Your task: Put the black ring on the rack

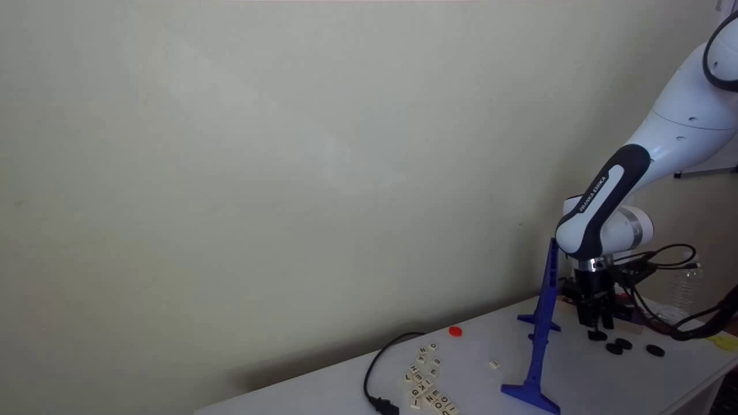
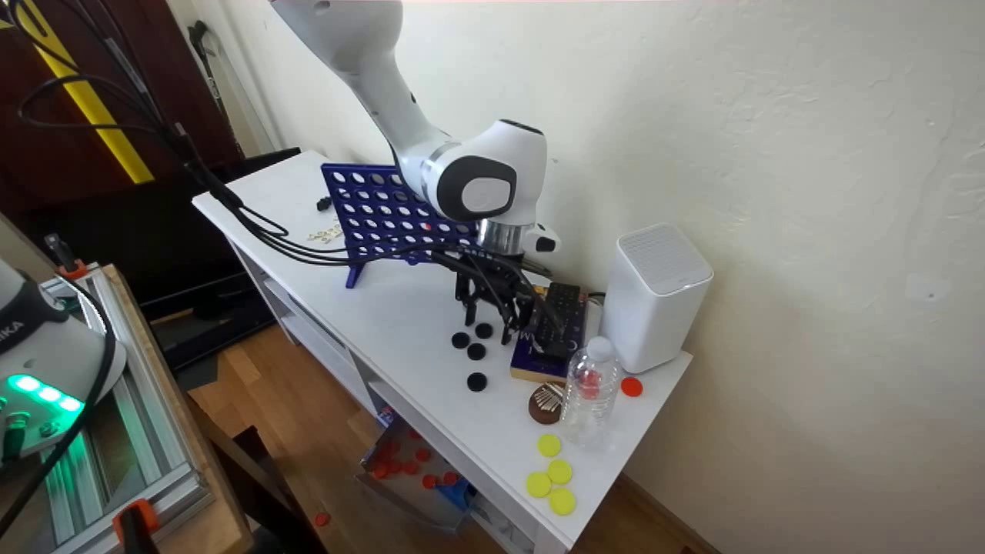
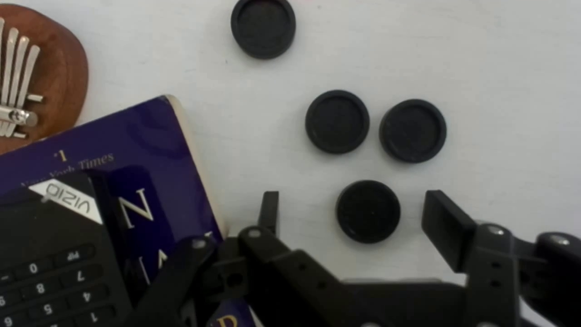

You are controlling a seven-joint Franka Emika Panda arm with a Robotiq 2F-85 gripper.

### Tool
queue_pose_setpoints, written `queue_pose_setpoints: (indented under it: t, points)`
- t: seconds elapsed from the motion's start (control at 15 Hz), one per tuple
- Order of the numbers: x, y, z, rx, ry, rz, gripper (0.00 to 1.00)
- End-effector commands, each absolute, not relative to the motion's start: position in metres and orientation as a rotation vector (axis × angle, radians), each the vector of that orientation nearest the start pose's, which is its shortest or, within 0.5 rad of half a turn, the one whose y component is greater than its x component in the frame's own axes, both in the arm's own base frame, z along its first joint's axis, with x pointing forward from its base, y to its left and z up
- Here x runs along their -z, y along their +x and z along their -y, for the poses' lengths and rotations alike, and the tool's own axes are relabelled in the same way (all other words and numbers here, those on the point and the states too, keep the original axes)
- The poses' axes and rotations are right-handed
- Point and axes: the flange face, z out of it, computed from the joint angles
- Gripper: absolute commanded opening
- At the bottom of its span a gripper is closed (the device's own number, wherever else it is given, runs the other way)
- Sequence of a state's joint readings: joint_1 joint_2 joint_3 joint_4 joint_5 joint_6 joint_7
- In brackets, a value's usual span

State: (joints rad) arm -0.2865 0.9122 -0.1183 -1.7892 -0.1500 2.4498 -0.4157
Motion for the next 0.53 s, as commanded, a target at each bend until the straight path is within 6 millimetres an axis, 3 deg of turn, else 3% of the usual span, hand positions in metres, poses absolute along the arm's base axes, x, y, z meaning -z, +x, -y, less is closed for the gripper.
queue_pose_setpoints:
  t: [0.0,0.2,0.47]
  points:
    - [-0.0191,0.5557,0.2389,-0.464,-3.160,0.257,0.85]
    - [-0.0193,0.5560,0.2387,-0.459,-3.155,0.253,0.84]
    - [-0.0189,0.5566,0.2379,-0.452,-3.151,0.248,0.65]
